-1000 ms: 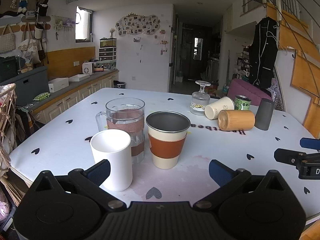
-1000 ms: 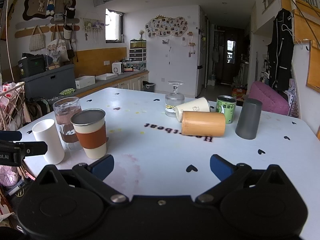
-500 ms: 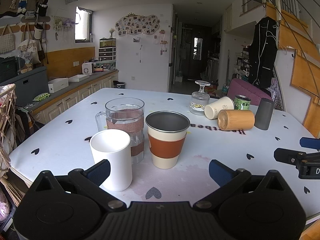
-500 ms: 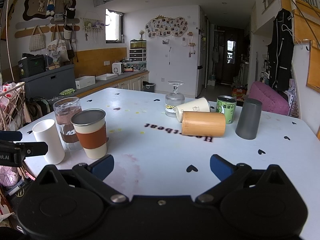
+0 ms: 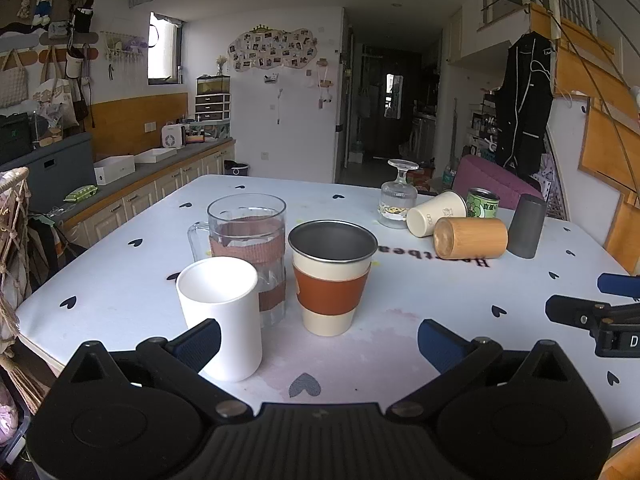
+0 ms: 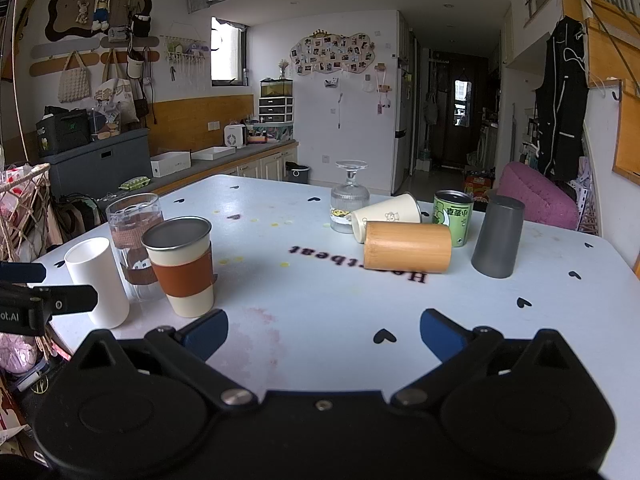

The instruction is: Flip cup upright

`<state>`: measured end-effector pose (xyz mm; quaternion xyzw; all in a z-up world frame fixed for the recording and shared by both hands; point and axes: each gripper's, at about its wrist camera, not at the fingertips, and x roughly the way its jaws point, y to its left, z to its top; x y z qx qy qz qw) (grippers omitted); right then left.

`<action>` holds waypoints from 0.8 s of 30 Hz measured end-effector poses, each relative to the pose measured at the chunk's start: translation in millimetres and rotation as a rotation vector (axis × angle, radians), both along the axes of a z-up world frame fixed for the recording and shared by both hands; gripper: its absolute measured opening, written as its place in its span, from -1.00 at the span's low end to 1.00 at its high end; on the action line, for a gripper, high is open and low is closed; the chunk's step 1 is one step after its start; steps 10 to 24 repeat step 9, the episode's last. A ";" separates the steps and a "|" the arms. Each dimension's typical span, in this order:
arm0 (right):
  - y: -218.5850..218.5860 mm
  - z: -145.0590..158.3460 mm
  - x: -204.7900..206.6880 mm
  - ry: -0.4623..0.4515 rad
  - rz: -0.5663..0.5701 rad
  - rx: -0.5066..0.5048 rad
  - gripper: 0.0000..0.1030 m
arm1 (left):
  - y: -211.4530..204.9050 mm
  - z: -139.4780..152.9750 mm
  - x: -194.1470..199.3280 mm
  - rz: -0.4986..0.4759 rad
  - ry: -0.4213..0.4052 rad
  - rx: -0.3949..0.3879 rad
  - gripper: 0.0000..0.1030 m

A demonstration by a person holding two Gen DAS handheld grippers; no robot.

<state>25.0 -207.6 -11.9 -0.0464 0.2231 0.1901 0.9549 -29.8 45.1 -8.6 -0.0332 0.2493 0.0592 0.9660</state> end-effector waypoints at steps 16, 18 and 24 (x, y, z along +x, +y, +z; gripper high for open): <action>0.1 0.3 0.0 0.000 0.000 0.001 1.00 | -0.3 0.0 0.1 0.002 0.002 0.001 1.00; 0.1 0.3 0.0 0.000 0.000 0.001 1.00 | -0.3 0.0 0.1 0.002 0.002 0.001 1.00; 0.1 0.3 0.0 0.000 0.000 0.001 1.00 | -0.3 0.0 0.1 0.002 0.002 0.001 1.00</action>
